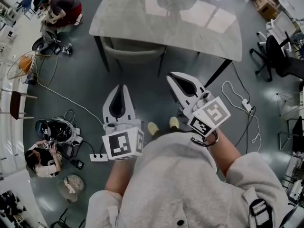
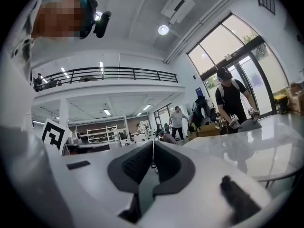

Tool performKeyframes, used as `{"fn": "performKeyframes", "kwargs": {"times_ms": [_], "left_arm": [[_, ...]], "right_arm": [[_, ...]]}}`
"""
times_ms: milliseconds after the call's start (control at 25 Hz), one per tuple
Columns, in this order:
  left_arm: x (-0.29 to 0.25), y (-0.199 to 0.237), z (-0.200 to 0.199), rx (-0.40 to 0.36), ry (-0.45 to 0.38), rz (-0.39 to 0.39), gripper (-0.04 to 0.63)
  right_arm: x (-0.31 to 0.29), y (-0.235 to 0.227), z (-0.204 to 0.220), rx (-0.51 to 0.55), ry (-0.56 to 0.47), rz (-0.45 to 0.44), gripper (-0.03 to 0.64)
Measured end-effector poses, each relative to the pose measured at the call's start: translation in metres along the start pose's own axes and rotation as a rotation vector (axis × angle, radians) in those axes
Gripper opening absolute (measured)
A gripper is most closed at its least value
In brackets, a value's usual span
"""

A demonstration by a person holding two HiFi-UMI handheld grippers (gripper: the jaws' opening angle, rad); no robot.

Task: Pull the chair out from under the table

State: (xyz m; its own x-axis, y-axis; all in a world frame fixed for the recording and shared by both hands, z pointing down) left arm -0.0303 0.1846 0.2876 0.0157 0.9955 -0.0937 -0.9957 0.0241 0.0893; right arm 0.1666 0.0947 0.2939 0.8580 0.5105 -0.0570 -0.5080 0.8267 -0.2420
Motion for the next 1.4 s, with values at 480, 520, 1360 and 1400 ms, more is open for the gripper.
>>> {"fn": "performKeyframes", "kwargs": {"times_ms": [480, 520, 1360, 1400], "left_arm": [[0.009, 0.031, 0.001, 0.013, 0.007, -0.001, 0.014], [0.008, 0.031, 0.001, 0.011, 0.007, 0.001, 0.014], [-0.111, 0.053, 0.005, -0.024, 0.035, -0.005, 0.014], [-0.119, 0.055, 0.007, -0.024, 0.044, -0.003, 0.014]], "right_arm": [[-0.016, 0.019, 0.002, 0.017, -0.003, 0.010, 0.026], [-0.017, 0.018, 0.002, 0.021, -0.003, 0.008, 0.026], [-0.101, -0.073, -0.001, 0.135, 0.050, 0.004, 0.028], [-0.107, -0.079, -0.001, 0.140, 0.056, 0.004, 0.027]]}}
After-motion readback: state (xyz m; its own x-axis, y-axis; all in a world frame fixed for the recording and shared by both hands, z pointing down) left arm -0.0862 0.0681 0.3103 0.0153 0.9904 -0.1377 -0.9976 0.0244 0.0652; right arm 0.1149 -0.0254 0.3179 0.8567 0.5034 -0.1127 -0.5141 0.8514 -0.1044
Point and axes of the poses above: the fingertips, and each gripper's own axes: x backward along the fingers, y to its left, z out of its underside, the point moved 9 cm from there along x, backward along the fingers
